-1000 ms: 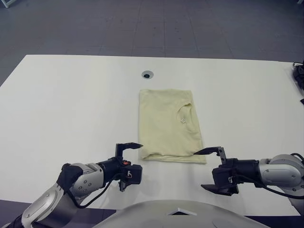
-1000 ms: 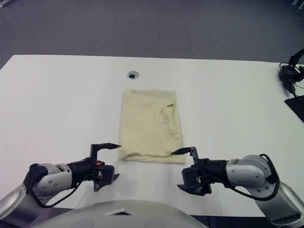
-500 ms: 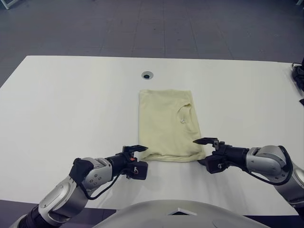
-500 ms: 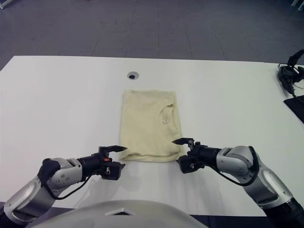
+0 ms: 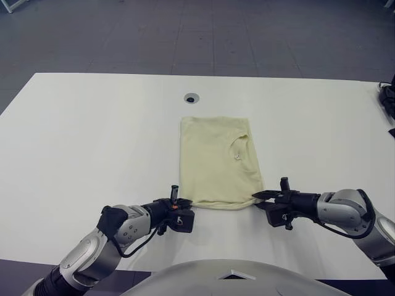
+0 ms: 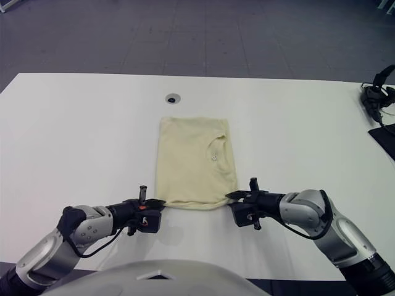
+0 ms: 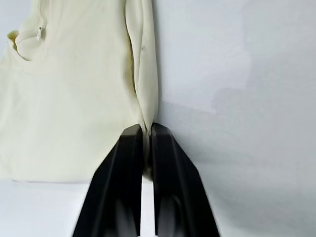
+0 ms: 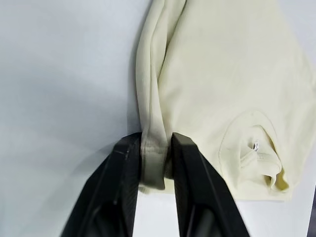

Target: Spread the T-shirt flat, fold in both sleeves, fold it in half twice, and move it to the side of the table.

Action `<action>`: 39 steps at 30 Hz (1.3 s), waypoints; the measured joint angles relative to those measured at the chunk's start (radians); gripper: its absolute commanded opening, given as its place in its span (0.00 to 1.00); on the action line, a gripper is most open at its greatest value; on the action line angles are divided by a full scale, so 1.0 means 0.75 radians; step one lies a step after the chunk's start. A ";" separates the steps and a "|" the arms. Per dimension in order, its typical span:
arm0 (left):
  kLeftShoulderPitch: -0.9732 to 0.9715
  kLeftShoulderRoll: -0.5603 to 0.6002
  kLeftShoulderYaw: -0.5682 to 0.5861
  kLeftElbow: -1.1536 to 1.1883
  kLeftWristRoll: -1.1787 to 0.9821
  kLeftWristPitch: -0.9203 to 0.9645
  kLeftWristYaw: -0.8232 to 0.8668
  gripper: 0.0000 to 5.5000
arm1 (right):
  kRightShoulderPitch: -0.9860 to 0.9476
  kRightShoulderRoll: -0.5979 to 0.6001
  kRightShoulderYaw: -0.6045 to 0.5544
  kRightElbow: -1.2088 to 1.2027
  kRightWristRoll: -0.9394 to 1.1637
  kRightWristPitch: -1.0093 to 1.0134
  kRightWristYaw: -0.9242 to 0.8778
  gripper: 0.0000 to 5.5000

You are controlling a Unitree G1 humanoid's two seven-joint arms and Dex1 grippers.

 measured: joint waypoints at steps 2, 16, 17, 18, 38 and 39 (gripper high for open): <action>0.000 -0.003 0.004 0.000 0.000 -0.001 -0.006 0.00 | -0.003 0.000 0.008 0.004 -0.002 0.000 0.001 0.03; 0.183 0.145 0.157 -0.345 -0.370 0.346 -0.394 0.00 | 0.100 -0.179 -0.092 -0.328 0.556 0.518 0.411 0.01; 0.189 0.149 0.174 -0.370 -0.401 0.376 -0.409 0.00 | 0.106 -0.194 -0.107 -0.359 0.604 0.574 0.432 0.01; 0.192 0.155 0.193 -0.392 -0.443 0.408 -0.423 0.00 | 0.110 -0.217 -0.124 -0.393 0.660 0.636 0.455 0.01; -0.776 0.163 0.383 0.202 -0.978 0.432 -0.568 0.00 | -0.870 -0.118 0.040 0.140 0.789 0.906 0.611 0.01; -0.814 0.150 0.368 0.258 -0.968 0.405 -0.567 0.00 | -0.916 -0.098 0.067 0.193 0.758 0.877 0.619 0.01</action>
